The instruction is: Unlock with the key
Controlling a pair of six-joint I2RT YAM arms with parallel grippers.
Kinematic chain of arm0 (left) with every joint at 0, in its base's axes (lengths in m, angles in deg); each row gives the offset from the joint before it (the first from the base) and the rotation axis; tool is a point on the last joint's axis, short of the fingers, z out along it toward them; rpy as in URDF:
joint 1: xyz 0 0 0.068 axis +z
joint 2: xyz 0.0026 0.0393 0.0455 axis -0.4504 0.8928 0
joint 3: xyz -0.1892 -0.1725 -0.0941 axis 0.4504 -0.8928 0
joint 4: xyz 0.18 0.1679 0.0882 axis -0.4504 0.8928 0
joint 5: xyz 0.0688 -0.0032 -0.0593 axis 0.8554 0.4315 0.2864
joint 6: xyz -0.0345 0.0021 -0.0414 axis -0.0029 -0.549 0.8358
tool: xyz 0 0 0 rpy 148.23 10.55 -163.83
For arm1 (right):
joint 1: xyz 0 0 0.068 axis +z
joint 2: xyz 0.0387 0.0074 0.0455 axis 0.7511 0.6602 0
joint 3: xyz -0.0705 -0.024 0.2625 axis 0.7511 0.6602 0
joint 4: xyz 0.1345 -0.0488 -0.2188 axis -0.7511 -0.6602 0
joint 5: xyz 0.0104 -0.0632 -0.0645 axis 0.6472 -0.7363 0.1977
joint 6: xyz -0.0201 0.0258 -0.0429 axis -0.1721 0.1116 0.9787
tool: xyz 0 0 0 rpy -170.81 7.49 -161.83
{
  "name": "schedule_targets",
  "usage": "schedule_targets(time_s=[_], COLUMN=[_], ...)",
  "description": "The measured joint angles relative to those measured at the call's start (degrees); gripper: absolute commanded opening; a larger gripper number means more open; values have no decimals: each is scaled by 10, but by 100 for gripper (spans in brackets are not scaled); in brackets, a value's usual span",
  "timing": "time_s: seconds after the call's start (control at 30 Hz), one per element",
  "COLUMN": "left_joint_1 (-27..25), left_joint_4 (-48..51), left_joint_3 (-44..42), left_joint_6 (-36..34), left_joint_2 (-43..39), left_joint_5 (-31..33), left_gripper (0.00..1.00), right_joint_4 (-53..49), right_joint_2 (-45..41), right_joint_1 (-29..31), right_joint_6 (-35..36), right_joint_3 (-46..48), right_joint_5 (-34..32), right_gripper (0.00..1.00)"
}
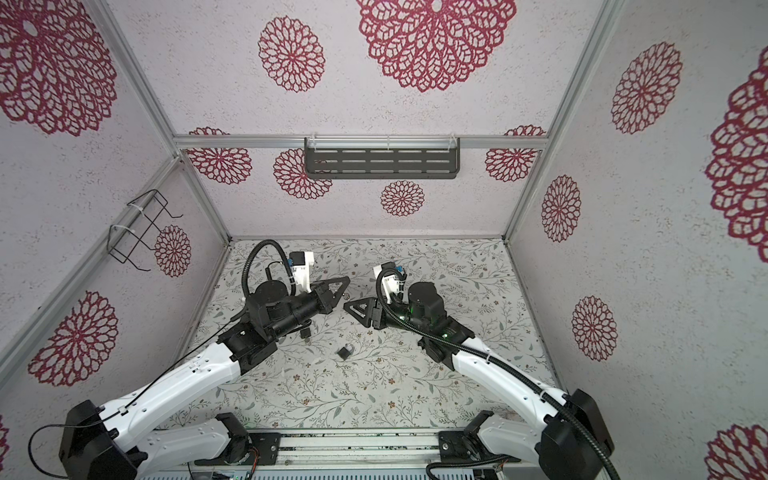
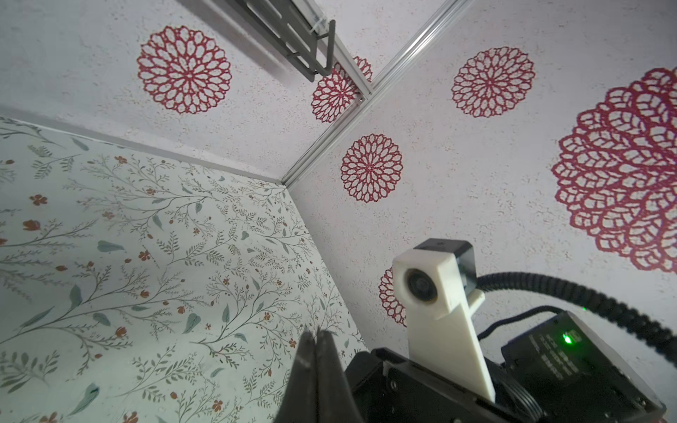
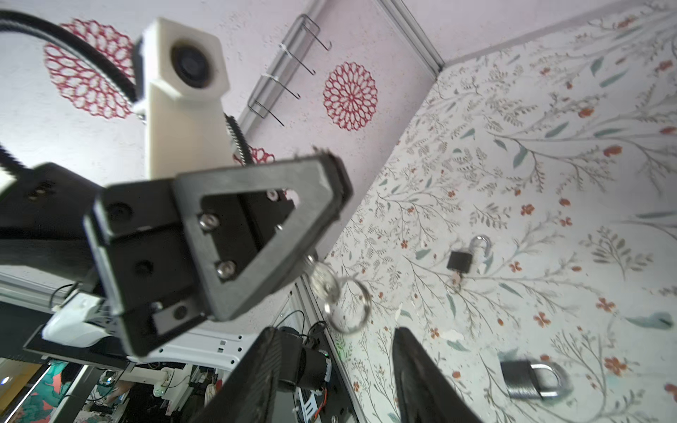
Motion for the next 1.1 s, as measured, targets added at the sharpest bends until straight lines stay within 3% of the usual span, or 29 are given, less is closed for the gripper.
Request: schedule_targets(time_s=[0.4, 1.1], left_joint_1=[0, 0], left_joint_4=[-72, -99], left_joint_3=[-3, -4], left_joint_6=[-29, -29], left_joint_2=[2, 2], left_joint_5=[-55, -71], left_gripper=[0, 0], right_joint_4=[123, 165], right_joint_2=[19, 22], right_joint_1=[-28, -29], right_joint_6=[-57, -75], right_joint_3=[10, 20], right_joint_5=[54, 86], right_gripper=[27, 10])
